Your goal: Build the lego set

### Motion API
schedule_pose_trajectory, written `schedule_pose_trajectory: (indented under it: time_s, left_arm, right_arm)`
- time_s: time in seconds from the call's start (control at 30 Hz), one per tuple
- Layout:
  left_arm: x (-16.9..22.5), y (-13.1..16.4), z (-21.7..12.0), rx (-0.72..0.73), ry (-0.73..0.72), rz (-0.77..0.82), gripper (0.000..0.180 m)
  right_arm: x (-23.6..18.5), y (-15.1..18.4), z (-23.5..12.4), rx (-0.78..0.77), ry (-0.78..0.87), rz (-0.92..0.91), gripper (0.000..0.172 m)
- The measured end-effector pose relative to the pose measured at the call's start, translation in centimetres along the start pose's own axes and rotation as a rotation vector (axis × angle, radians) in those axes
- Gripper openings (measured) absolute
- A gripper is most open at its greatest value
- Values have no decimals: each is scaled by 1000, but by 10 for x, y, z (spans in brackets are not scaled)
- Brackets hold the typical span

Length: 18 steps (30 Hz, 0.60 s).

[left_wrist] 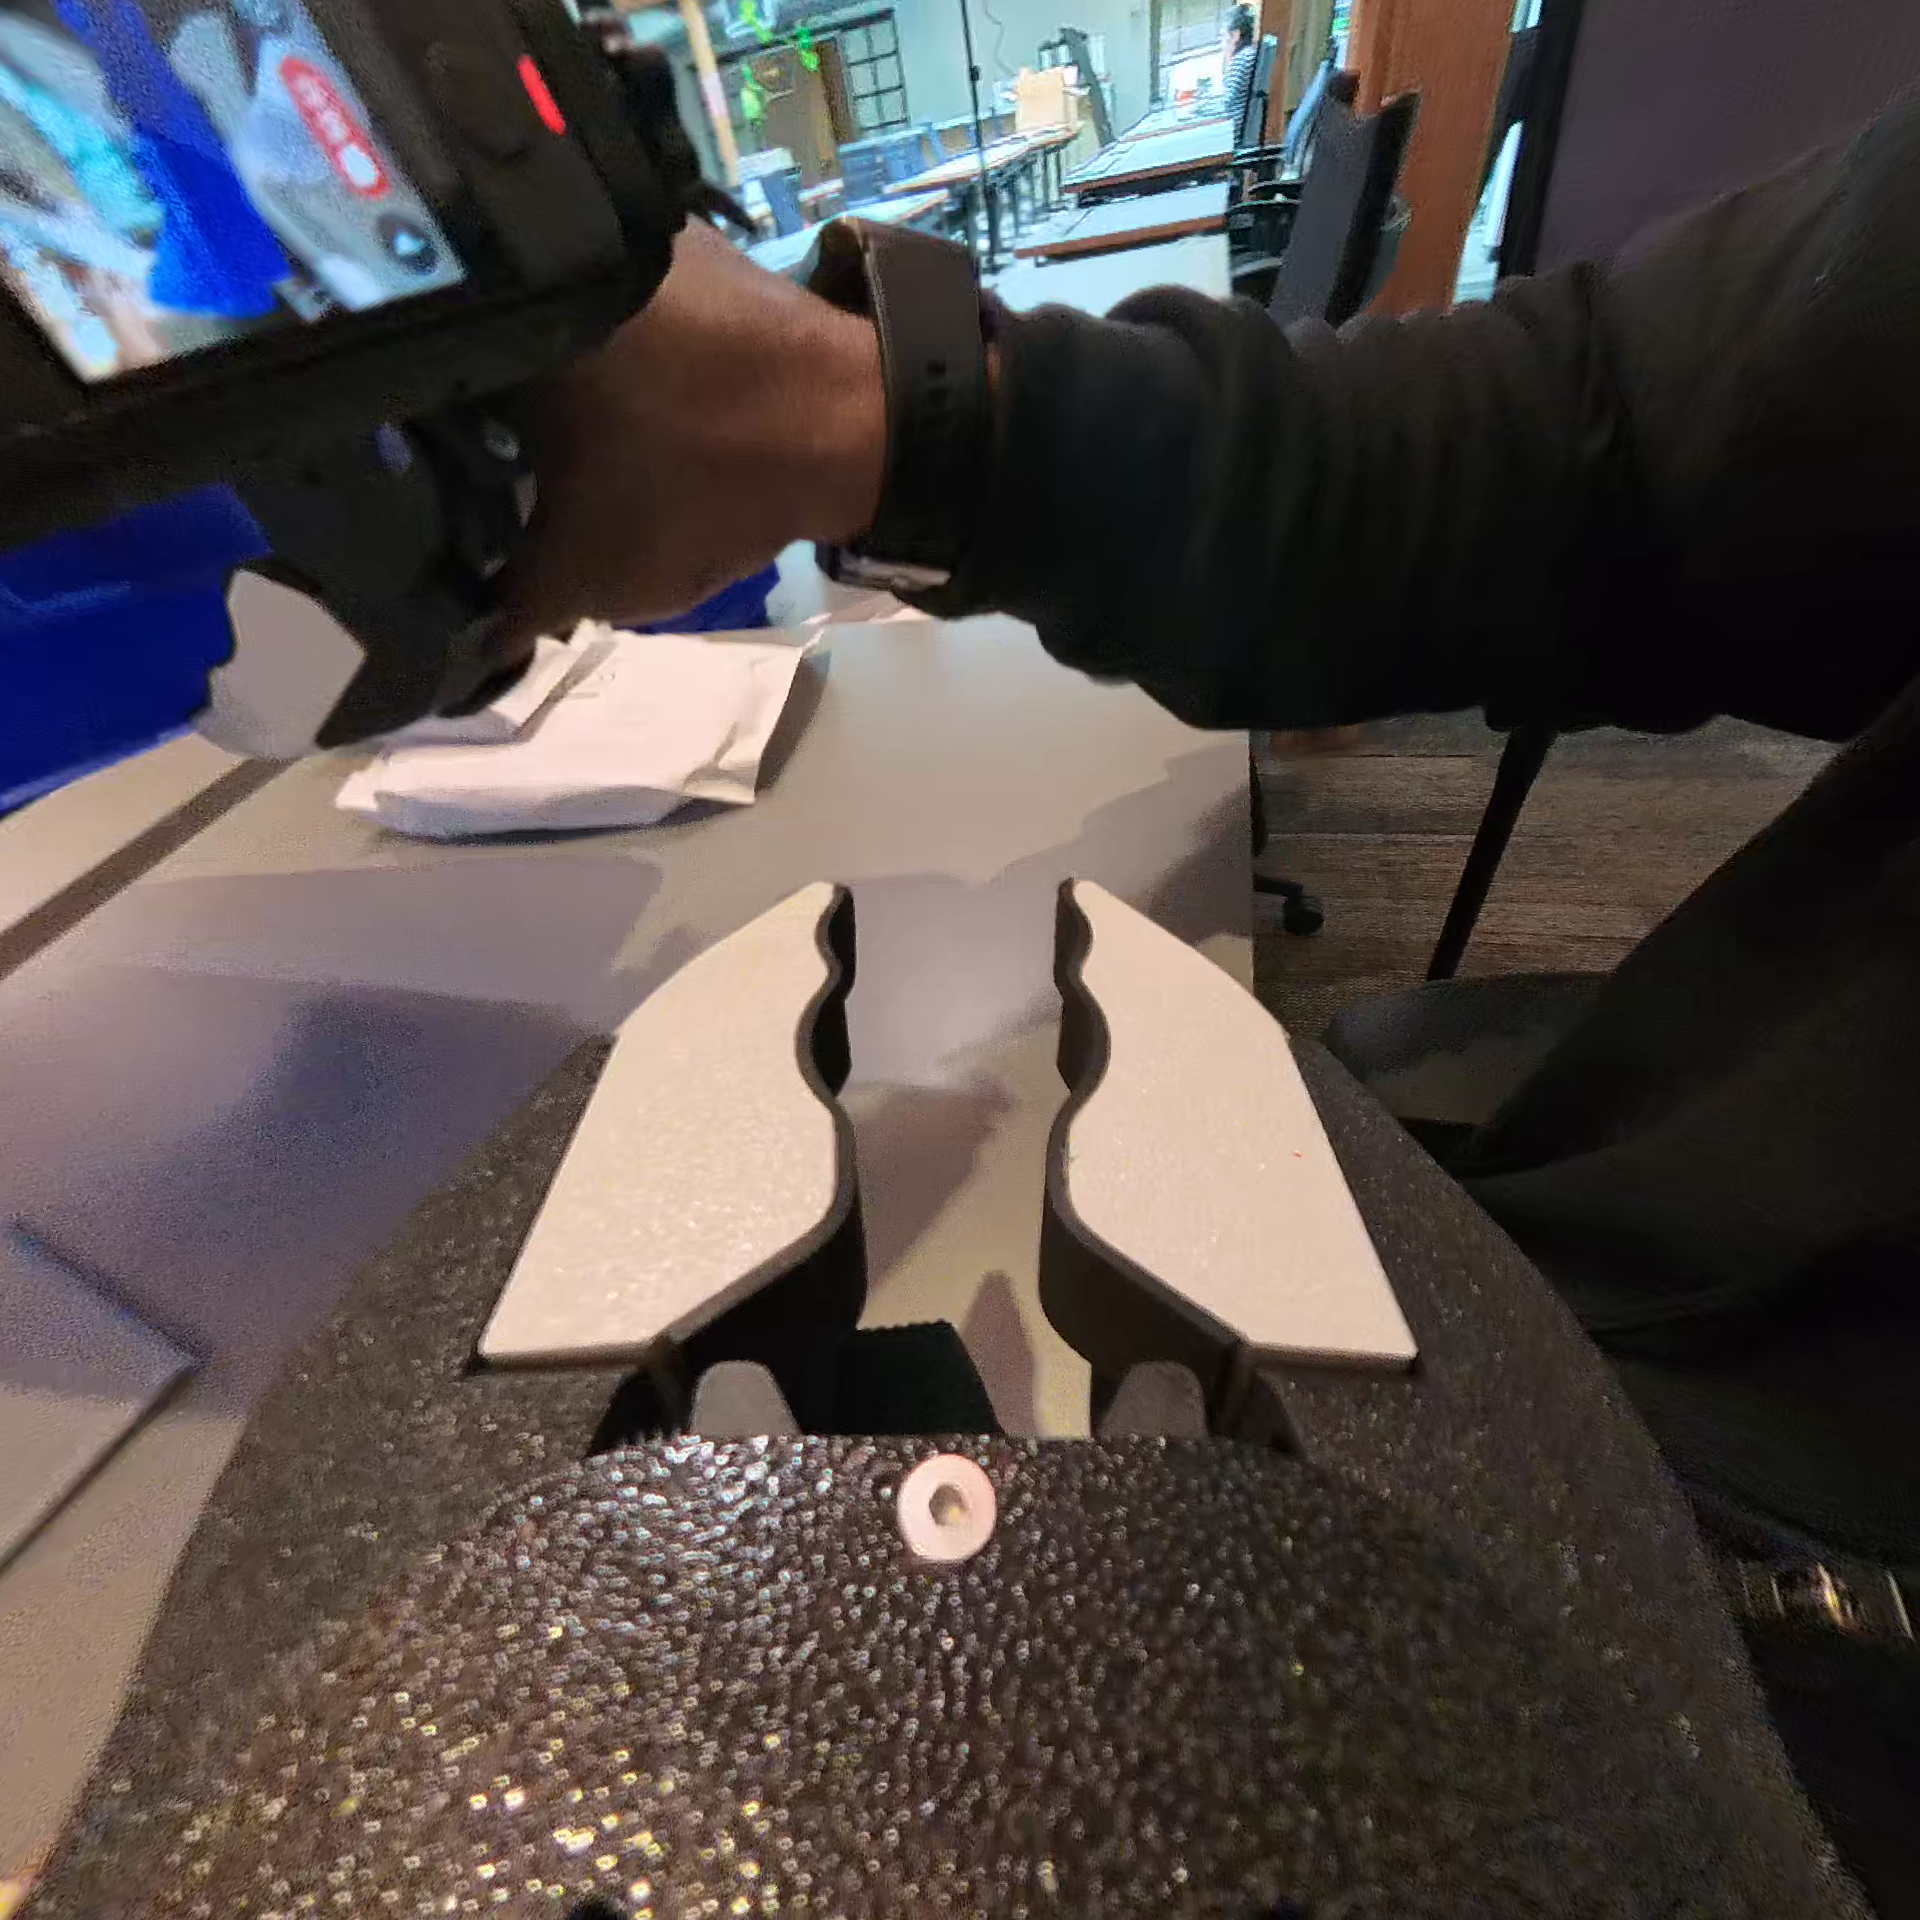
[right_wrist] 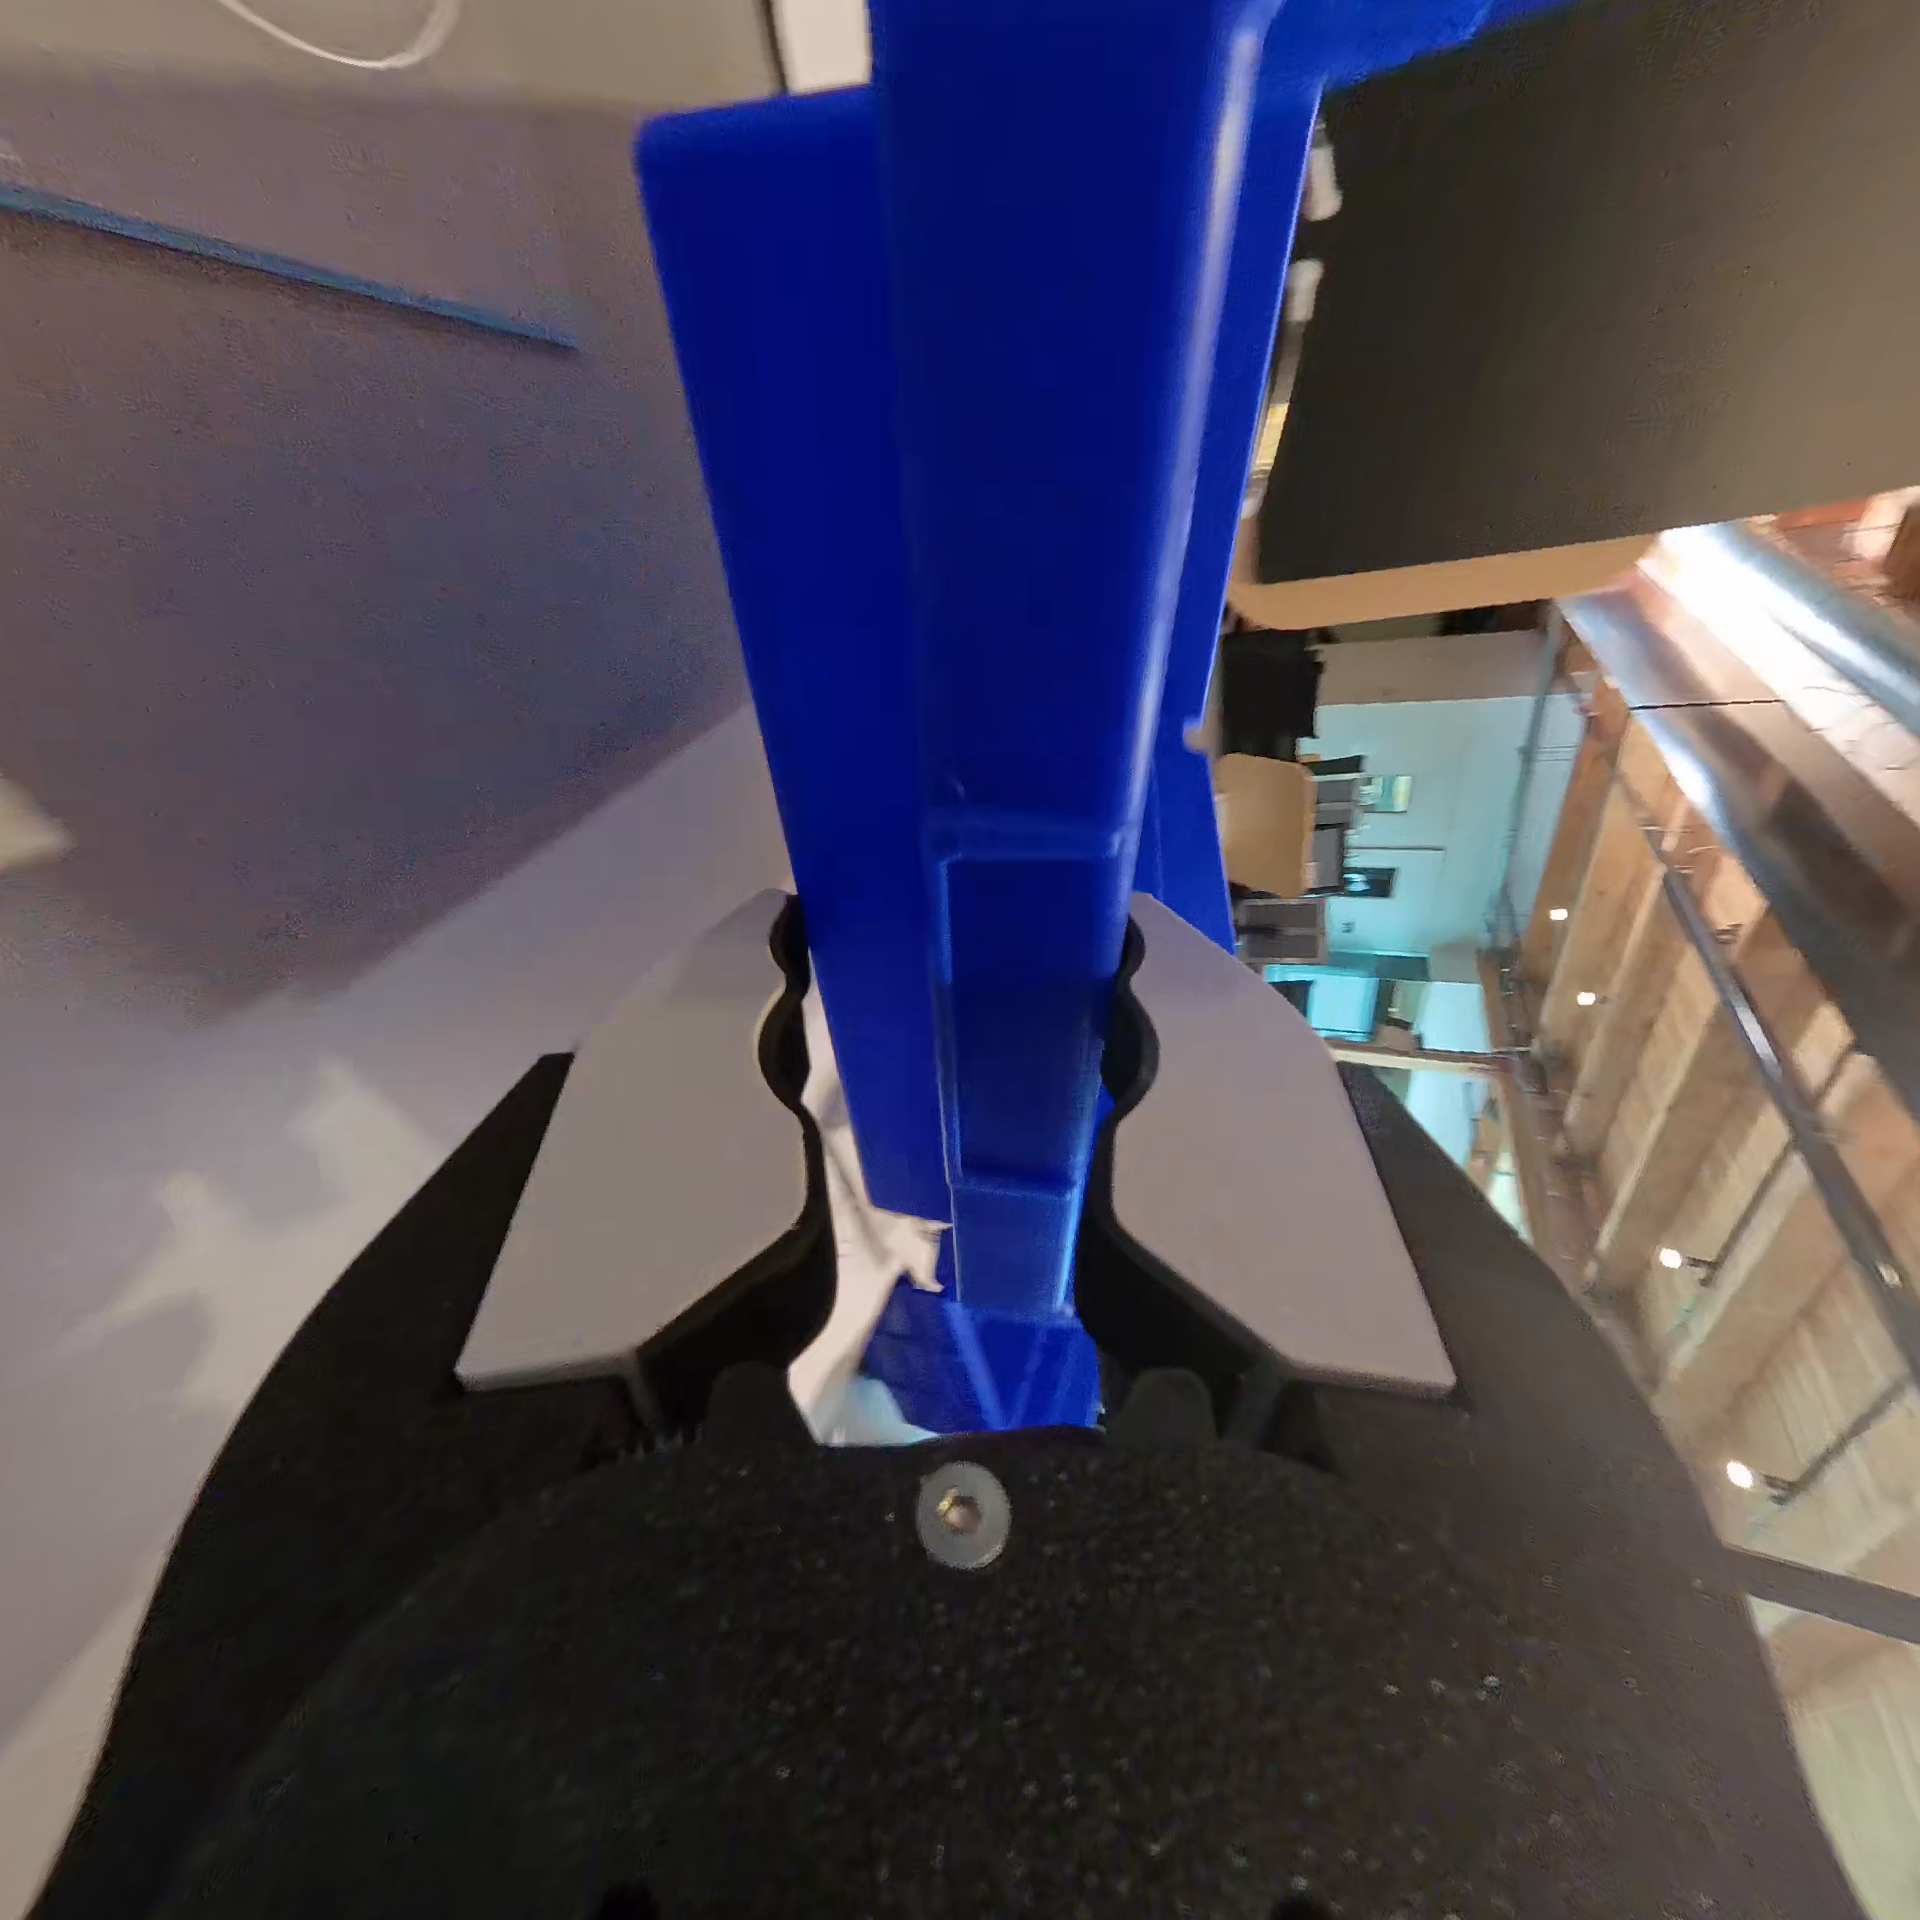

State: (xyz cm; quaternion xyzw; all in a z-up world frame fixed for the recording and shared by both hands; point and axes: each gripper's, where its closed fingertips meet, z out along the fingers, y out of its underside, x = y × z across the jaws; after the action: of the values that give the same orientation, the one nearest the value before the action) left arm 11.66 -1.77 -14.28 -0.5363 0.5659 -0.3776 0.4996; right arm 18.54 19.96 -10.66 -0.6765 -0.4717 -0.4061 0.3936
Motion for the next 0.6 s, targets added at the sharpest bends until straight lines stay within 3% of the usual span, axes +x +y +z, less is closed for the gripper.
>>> schedule_pose_trajectory:
  time_s: [0.1, 0.2, 0.37, 0.6]
  left_arm:
    - [6, 18, -3, -2, -36, -33, 36]
    - [13, 33, -4, -20, -22, -51, 35]
    - [19, 39, 1, -70, 27, 2, 35]
    - [17, 49, 17, -150, 75, 67, 36]
  right_arm:
    - [-44, -2, 17, -42, -87, 19, 54]
    - [-66, 11, 30, -123, -43, -20, 54]
    - [-74, 38, 35, -210, -27, 57, 53]
    - [-79, 76, 42, -379, -43, -10, 51]
